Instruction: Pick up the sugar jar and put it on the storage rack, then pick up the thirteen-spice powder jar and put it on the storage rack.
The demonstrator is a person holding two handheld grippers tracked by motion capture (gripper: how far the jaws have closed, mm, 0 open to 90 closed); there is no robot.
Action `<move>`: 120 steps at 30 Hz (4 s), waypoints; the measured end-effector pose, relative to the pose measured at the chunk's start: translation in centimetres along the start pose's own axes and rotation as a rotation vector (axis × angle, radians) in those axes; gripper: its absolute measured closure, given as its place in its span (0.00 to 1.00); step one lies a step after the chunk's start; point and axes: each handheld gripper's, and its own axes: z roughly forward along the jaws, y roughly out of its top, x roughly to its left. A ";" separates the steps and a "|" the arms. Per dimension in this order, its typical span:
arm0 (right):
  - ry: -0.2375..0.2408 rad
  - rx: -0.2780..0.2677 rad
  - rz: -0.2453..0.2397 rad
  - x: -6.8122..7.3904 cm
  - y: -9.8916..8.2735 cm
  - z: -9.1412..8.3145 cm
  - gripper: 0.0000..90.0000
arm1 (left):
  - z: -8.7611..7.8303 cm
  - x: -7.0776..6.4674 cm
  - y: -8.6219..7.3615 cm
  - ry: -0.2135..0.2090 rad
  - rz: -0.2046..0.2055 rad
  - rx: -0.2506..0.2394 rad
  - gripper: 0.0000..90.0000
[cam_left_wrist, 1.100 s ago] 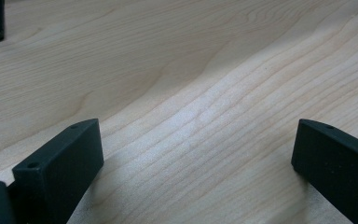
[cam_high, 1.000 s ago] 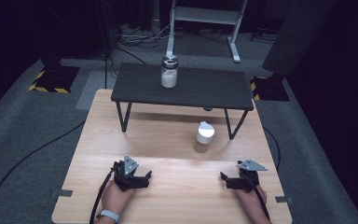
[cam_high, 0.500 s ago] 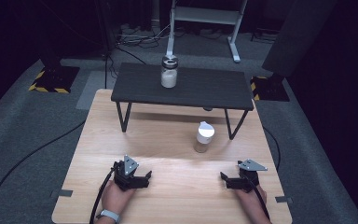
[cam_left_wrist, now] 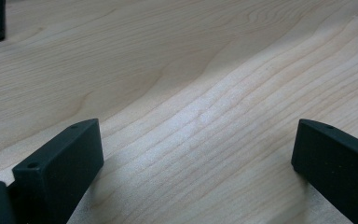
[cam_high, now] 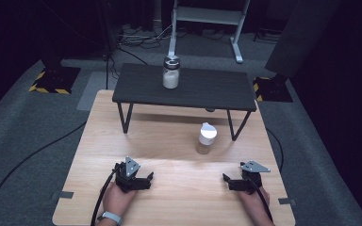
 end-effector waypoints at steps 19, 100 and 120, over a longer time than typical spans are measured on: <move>-0.001 0.000 0.000 0.0 0.0 0.0 0.02 | 0.0 0.0 0.0 0.000 0.000 0.000 0.02; 0.008 0.004 -0.008 -0.1 0.1 0.0 0.02 | 0.1 0.0 0.1 0.003 -0.002 0.001 0.02; 0.009 -0.114 0.001 0.2 1.4 -2.7 0.04 | 0.1 0.0 0.1 0.002 -0.001 0.002 0.02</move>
